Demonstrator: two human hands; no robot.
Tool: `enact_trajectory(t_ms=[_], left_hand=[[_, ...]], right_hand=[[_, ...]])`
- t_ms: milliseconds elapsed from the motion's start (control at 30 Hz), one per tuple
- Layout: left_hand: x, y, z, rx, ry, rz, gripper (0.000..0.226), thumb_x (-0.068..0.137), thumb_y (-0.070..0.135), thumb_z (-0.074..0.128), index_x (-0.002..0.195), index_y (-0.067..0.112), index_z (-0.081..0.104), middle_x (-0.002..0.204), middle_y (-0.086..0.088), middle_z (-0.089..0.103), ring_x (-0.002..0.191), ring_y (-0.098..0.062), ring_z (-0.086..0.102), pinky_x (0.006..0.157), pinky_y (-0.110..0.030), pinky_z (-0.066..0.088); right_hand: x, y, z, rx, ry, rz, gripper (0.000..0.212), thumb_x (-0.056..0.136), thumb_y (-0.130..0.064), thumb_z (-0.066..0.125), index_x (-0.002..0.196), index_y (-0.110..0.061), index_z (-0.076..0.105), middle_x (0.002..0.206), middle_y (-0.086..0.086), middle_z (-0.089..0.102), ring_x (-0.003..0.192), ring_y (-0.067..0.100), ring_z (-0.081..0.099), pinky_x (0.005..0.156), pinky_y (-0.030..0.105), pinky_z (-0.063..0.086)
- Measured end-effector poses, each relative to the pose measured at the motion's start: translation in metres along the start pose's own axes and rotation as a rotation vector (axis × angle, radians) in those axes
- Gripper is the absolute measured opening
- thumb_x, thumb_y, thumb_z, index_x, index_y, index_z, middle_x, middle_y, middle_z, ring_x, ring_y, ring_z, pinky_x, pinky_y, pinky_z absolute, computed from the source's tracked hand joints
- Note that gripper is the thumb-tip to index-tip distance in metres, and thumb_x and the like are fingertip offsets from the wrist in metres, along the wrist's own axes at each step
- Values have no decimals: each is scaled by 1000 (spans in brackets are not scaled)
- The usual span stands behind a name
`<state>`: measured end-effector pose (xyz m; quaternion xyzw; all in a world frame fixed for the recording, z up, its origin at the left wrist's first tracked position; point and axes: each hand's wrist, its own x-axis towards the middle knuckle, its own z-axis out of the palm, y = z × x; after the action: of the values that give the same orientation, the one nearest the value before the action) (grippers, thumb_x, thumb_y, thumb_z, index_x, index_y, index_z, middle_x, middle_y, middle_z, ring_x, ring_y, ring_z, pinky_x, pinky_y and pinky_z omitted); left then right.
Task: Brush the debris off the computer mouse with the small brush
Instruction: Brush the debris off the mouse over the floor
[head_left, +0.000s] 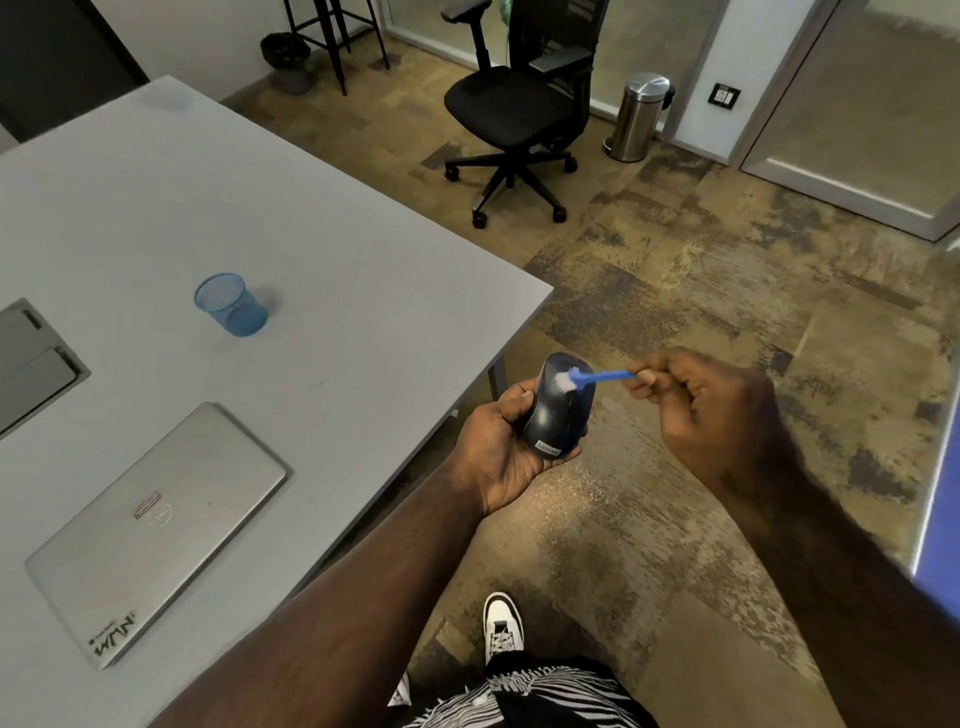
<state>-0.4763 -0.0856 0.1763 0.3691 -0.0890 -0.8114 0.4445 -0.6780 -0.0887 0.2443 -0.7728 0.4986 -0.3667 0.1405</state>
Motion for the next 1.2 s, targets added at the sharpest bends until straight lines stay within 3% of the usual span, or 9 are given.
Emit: enact_trajectory(t_ms=[100, 233, 367, 433, 600, 767, 933, 1033, 1200], left_hand=[[-1, -3, -1, 1, -1, -4, 38, 98, 16, 32, 130, 8, 52, 121, -24, 56, 96, -39, 61, 72, -43, 55], [-1, -6, -2, 17, 0, 13, 40, 99, 14, 31, 134, 6, 47, 118, -22, 57, 86, -32, 63, 68, -41, 55], [0, -3, -2, 14, -1, 9, 37, 98, 15, 32, 129, 8, 51, 121, -22, 55, 95, -34, 59, 75, -45, 52], [0, -2, -2, 13, -14, 14, 34, 97, 15, 35, 124, 10, 56, 117, -20, 57, 95, -34, 59, 78, -46, 50], [0, -6, -4, 16, -27, 1, 34, 97, 15, 34, 123, 10, 56, 123, -22, 53, 98, -36, 57, 76, -46, 51], [-1, -9, -3, 34, -54, -24, 37, 97, 14, 36, 130, 10, 52, 124, -20, 53, 95, -34, 58, 75, -45, 51], [-1, -7, -3, 44, -50, -18, 38, 96, 14, 36, 128, 11, 55, 126, -21, 53, 98, -35, 57, 78, -45, 50], [-3, -8, -4, 39, -64, -23, 37, 96, 15, 38, 128, 11, 55, 126, -21, 53, 98, -35, 58, 76, -45, 52], [-1, -4, -4, 1, -53, -5, 40, 98, 16, 35, 133, 10, 51, 128, -24, 52, 105, -42, 55, 77, -46, 54]], right_hand=[[0, -2, -1, 6, -29, -23, 19, 92, 0, 62, 106, -2, 74, 87, 7, 78, 74, 18, 76, 61, 38, 64], [-6, -10, 3, 41, -292, -104, 20, 88, 2, 68, 103, -8, 76, 86, 1, 79, 74, -3, 70, 64, 10, 56], [-3, -6, 3, 18, -86, -25, 19, 90, 4, 64, 105, -2, 74, 86, 8, 77, 74, 15, 75, 62, 34, 64], [3, -2, 2, -10, 34, 28, 20, 93, 1, 61, 108, -1, 73, 88, 10, 77, 77, 19, 76, 65, 38, 64], [1, -2, 0, 32, -77, -30, 19, 93, -6, 60, 104, -6, 74, 83, 3, 77, 72, 13, 75, 60, 37, 63], [9, 11, 2, -3, 35, 44, 20, 94, -4, 58, 106, -4, 74, 84, 7, 77, 73, 20, 75, 63, 44, 63], [6, 3, 0, 37, -66, -29, 22, 94, -15, 56, 105, -9, 75, 84, 3, 77, 73, 14, 75, 61, 39, 63], [9, 11, -1, -3, 4, 44, 27, 94, -18, 53, 105, -8, 75, 84, 6, 77, 73, 20, 75, 63, 43, 63], [4, 15, -6, -14, 23, 23, 18, 93, -4, 59, 104, -5, 74, 85, 7, 77, 75, 19, 76, 64, 41, 63]])
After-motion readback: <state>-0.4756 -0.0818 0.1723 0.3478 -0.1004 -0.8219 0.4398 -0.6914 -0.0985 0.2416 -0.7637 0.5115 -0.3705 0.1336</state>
